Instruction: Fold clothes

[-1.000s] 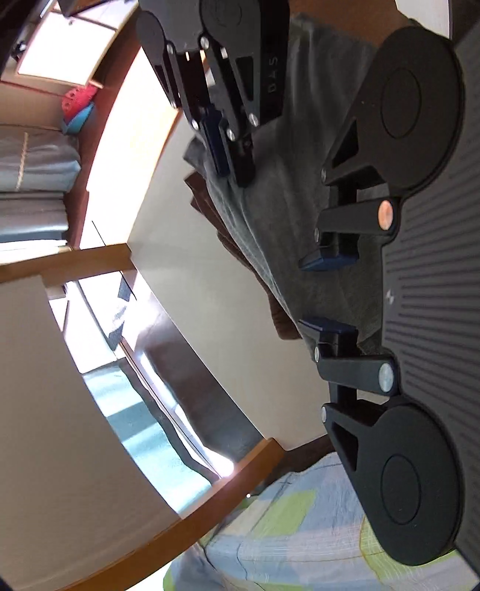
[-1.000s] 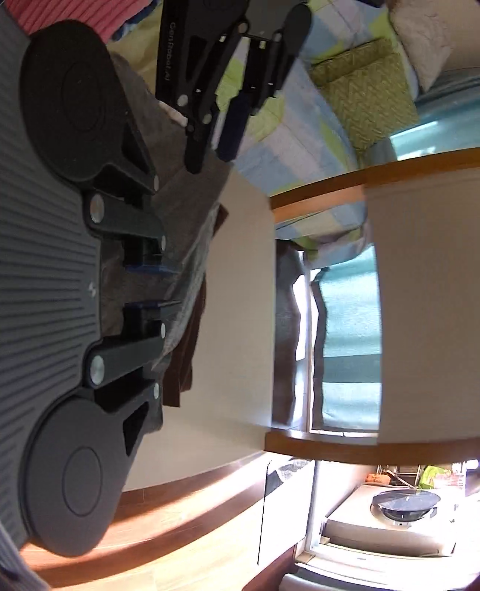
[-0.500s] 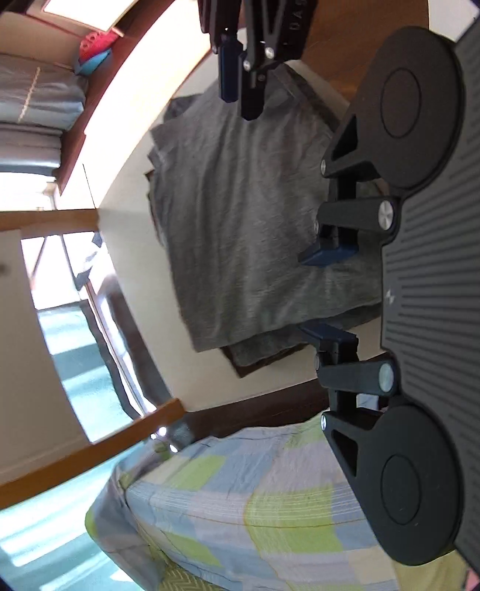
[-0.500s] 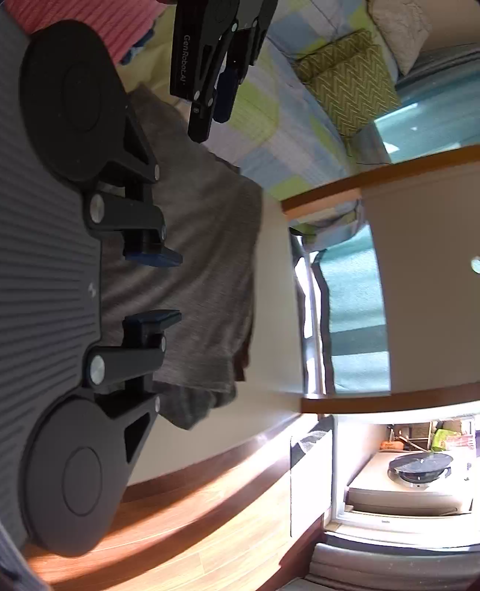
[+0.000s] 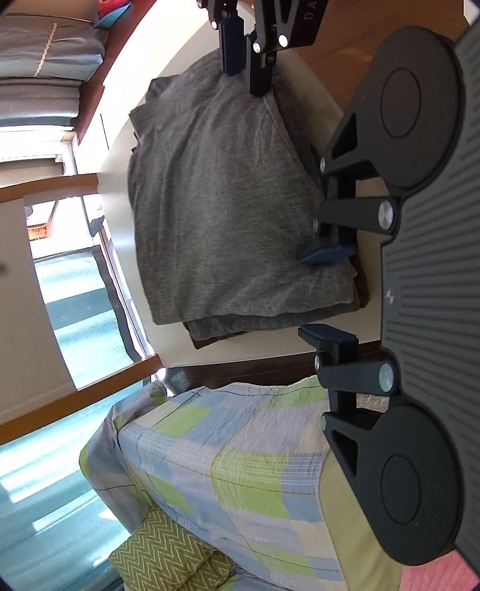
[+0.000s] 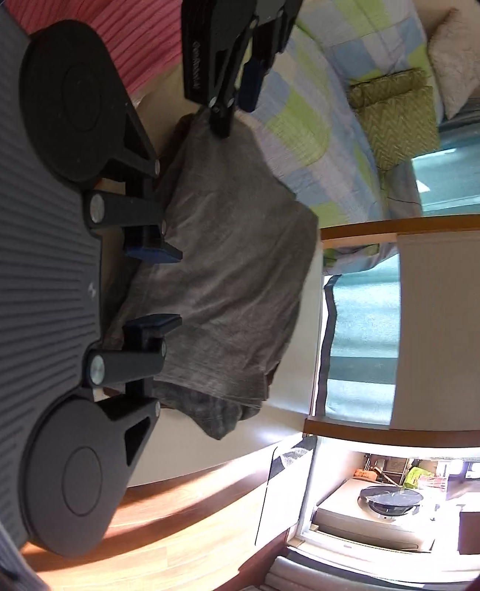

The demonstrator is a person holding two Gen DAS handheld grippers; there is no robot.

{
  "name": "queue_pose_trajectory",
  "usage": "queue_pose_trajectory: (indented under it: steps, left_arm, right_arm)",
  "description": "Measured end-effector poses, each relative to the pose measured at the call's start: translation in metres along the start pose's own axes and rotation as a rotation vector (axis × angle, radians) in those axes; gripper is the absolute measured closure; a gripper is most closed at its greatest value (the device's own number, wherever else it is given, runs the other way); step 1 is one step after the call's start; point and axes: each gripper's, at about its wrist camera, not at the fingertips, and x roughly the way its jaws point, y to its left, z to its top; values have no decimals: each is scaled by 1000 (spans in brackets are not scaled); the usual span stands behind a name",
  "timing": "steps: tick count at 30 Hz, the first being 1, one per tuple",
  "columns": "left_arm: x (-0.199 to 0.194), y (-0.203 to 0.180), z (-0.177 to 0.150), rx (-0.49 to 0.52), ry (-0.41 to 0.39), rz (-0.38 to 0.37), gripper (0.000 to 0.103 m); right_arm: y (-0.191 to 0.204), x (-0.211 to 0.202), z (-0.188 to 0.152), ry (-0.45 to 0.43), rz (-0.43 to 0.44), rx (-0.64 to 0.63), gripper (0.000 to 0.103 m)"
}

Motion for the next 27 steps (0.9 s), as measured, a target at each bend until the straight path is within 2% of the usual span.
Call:
queue_pose_trajectory:
  steps: [2, 4, 7, 9, 12, 14, 15, 17, 18, 20, 21, 27]
  left_arm:
    - [-6, -2, 0, -10, 4, 0, 56]
    - [-14, -1, 3, -27, 42, -2, 56]
    - [-25, -1, 5, -61, 101, -2, 56]
    - [-36, 2, 1, -129, 162, -10, 55]
    - [-53, 8, -7, -221, 203, -18, 53]
    - [-66, 8, -13, -248, 225, -12, 52]
    - [-73, 7, -15, -250, 227, -14, 52]
    - [-87, 7, -20, -256, 230, -16, 52]
    - [-95, 7, -21, -256, 226, -16, 50]
    - [-111, 7, -23, -247, 208, -19, 44]
    - [-119, 7, -24, -242, 197, -21, 41]
    - [-157, 10, -22, -232, 144, -29, 33]
  right_arm:
    - [-7, 5, -7, -21, 7, 6, 81]
    - [-8, -3, -5, -42, 1, -2, 80]
    - [-11, -21, 4, -51, -27, 19, 70]
    - [-12, -40, 10, -44, -36, 71, 66]
    - [-7, -68, 18, -20, -58, 142, 53]
    - [1, -85, 19, -7, -75, 182, 43]
    - [5, -91, 19, -6, -84, 203, 40]
    - [13, -107, 18, -13, -92, 231, 28]
    - [18, -113, 18, -17, -96, 240, 24]
    - [29, -130, 18, -37, -111, 261, 7]
    - [32, -138, 18, -50, -116, 275, 4]
    - [46, -176, 22, -116, -140, 317, 1]
